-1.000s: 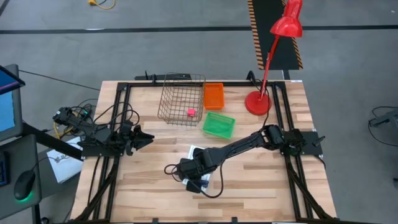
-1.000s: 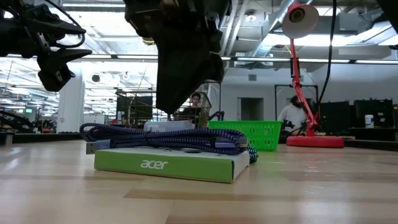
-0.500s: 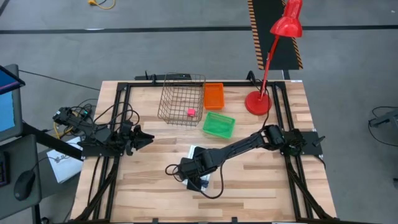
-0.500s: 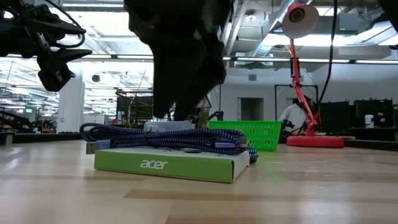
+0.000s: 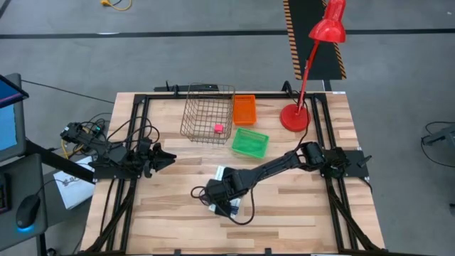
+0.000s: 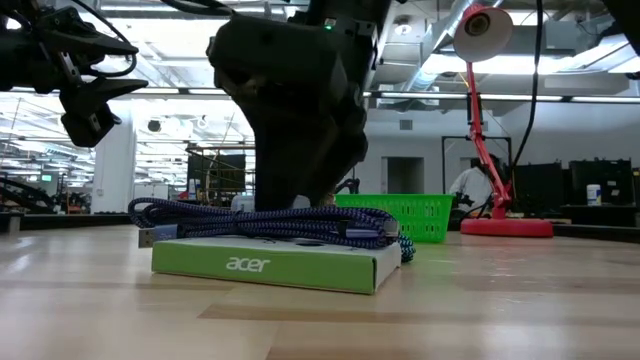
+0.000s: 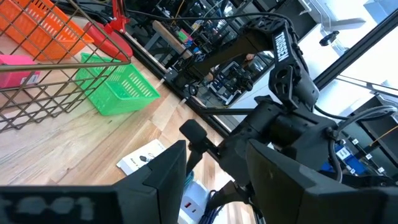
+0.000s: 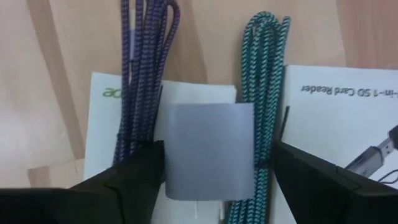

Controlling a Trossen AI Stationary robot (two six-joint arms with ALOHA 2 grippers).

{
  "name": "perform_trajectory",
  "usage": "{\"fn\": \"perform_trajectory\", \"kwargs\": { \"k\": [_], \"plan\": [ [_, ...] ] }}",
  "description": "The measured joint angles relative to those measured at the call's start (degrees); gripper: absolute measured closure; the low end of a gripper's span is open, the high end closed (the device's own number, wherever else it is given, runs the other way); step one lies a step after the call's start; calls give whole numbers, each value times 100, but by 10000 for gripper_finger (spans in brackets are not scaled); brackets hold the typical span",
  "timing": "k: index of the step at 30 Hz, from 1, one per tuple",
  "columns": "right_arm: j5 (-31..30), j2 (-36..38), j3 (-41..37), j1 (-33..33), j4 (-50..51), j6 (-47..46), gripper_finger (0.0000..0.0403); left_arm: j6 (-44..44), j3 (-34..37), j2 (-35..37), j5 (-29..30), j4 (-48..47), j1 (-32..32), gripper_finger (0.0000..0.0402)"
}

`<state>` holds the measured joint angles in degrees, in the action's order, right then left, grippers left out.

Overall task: Pick and place items into bin
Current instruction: Put the white charger adapter into the wire basket

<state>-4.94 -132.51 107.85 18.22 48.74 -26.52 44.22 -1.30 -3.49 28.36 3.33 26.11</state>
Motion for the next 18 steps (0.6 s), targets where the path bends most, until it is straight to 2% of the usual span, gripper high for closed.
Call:
{"fn": "perform_trajectory", "kwargs": {
  "k": [5,11,18],
  "plan": [
    [-3,7,0,4,1,-189,141,0,0,-2,0,0,2,244],
    [210,7,2,4,-3,-350,222,0,0,0,2,-2,0,244],
    [533,11,62,6,41,-599,221,-1,0,0,2,-2,0,244]
  ]
}}
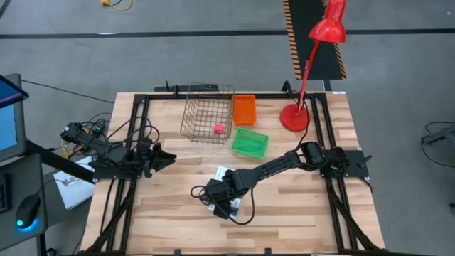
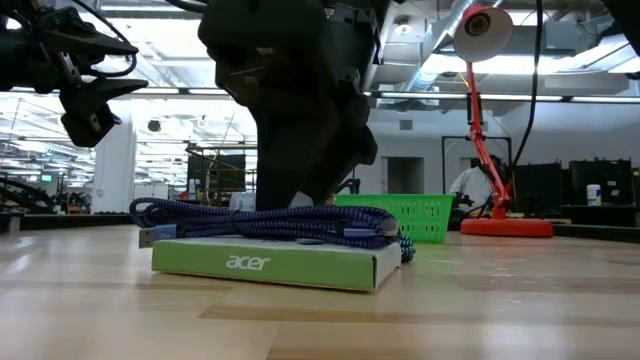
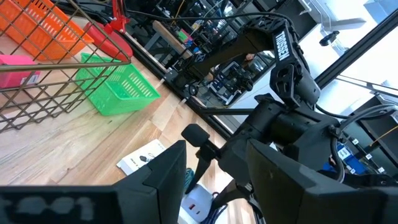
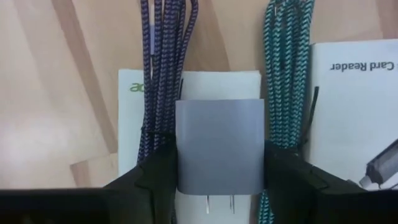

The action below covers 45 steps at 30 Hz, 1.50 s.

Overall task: Pick and place items into bin
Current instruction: Put the white charger adapter into the wire basket, then put the purple charger cable into the orange basket

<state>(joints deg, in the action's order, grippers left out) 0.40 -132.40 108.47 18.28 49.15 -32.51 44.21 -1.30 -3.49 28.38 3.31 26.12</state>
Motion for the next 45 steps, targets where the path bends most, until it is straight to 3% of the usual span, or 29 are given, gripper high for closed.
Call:
{"fn": "perform_trajectory", "kwargs": {
  "k": [6,13,19,23,28,35,40,45],
  "plan": [
    [-100,0,470,-29,206,-3,221,0,0,0,0,0,1,244],
    [-935,0,1537,-288,1001,262,221,0,0,0,0,0,0,244],
    [-1574,0,2634,-807,1489,802,221,0,0,0,0,0,-1,244],
    [-1720,231,2570,-1322,1221,1057,221,0,0,-2,1,2,0,244],
    [-1634,255,2574,-2066,1185,1233,221,0,0,0,2,4,1,244],
    [-791,159,2566,-2926,1020,1833,210,0,0,-2,69,2,0,244],
    [-231,170,2571,-3351,955,2226,182,-19,0,0,142,4,-1,244],
    [-150,170,2570,-3549,899,2729,173,-34,0,-2,143,3,-1,244]
  ]
}}
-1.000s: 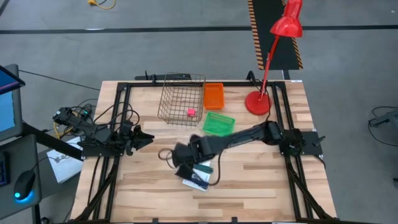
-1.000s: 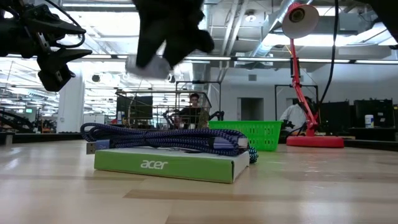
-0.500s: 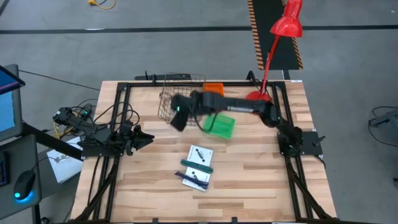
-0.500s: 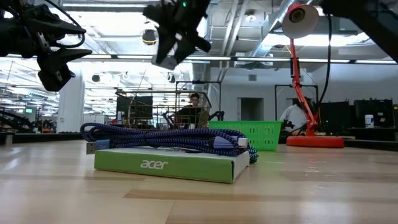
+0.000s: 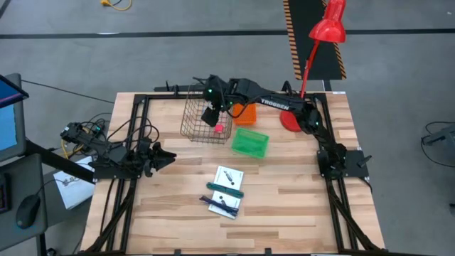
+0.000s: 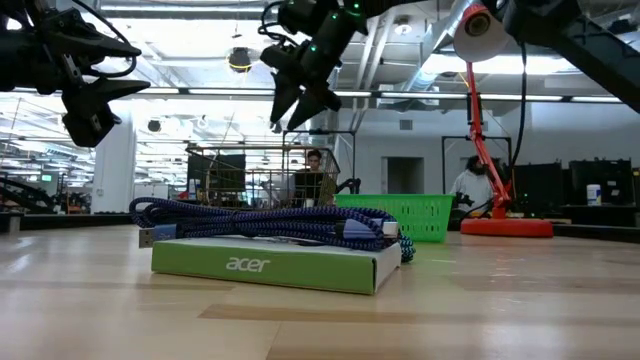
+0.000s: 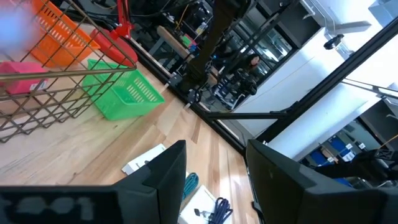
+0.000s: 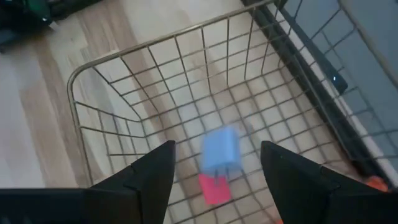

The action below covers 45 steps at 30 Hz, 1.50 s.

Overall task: Pick and place items into bin
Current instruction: Put the purple charger cable into the orange basket

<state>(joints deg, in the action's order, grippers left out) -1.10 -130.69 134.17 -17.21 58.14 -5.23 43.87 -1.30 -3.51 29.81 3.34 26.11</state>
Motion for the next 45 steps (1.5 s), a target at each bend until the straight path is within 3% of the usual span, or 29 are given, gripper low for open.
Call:
{"fn": "perform_trajectory", "kwargs": {
  "k": [7,13,23,27,32,38,41,45],
  "plan": [
    [-46,0,0,62,6,375,181,-6,0,0,3,-1,0,244],
    [-52,241,-2,352,127,-51,193,41,0,0,-65,10,0,244],
    [-216,1562,0,1308,246,-1686,242,-444,9,0,-1249,435,0,244],
    [-1224,2098,0,2046,230,-1930,264,-1048,-6,0,-1438,836,0,244],
    [-3066,2564,2,3185,599,-2576,283,-1626,-323,-361,-1632,675,0,244],
    [-5099,2645,1,4433,2387,-4404,277,-2040,-1002,-1553,-1910,249,0,244],
    [-5612,2657,-169,4882,3232,-5545,271,-2168,-1441,-2305,-2045,41,0,244],
    [-5789,2731,-817,5235,3194,-5535,266,-2382,-2153,-3412,-2207,-565,3,244]
  ]
}}
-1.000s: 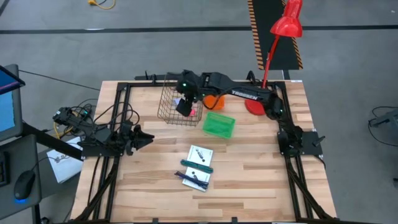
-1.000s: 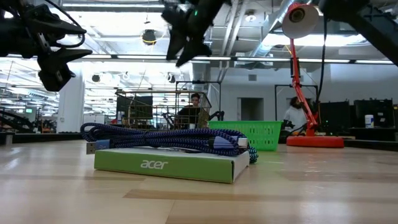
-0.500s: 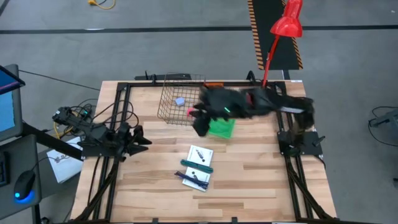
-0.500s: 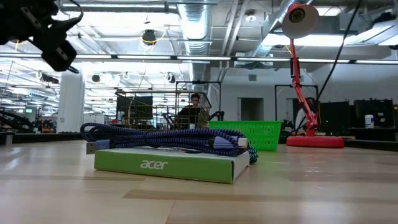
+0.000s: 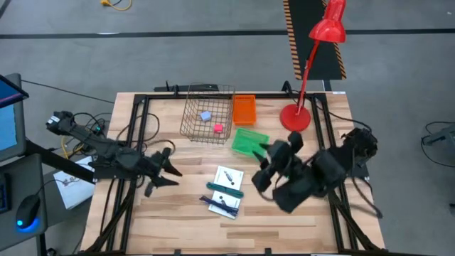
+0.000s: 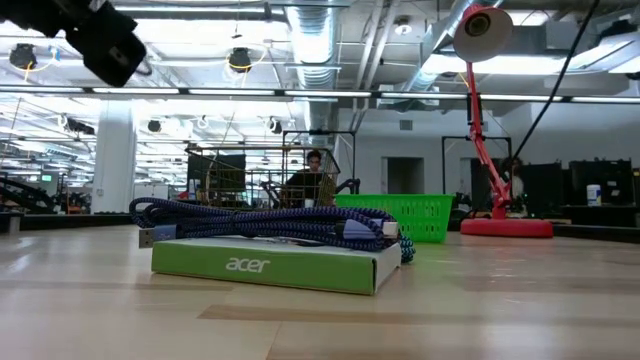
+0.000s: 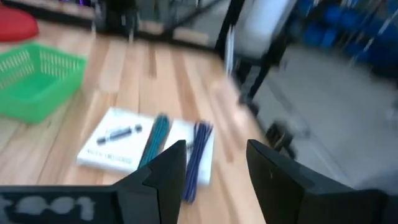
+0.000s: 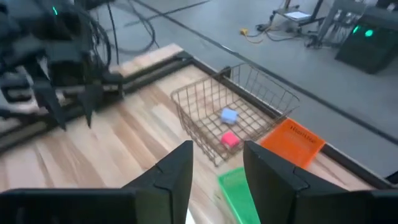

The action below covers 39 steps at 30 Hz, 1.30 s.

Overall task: Pick and place items into bin
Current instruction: Put the purple charger cable into the orange basket

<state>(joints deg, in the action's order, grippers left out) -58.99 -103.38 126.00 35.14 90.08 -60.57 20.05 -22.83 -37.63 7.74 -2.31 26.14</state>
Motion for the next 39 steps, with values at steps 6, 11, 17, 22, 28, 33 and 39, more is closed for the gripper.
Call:
{"fn": "perform_trajectory", "kwargs": {
  "k": [6,11,17,22,28,33,39],
  "plan": [
    [47,250,-658,64,3,95,272,-144,-1032,-1631,-436,-1008,4,244],
    [216,500,-1003,-49,1,223,276,-386,-1667,-2729,-935,-1122,96,244],
    [511,642,-1030,-209,-8,753,274,-745,-2364,-3924,-838,-1108,143,244],
    [725,730,-1032,-229,-8,1332,262,-750,-2812,-4790,-790,-1196,112,244],
    [1103,775,-1032,-194,-8,1897,242,-718,-3229,-5612,-635,-1534,115,244],
    [1201,797,-1032,-173,-7,2061,229,-612,-3443,-6017,-303,-1566,112,244],
    [1268,794,-1032,-175,-7,2315,222,-599,-3521,-6151,43,-1684,107,244]
  ]
}}
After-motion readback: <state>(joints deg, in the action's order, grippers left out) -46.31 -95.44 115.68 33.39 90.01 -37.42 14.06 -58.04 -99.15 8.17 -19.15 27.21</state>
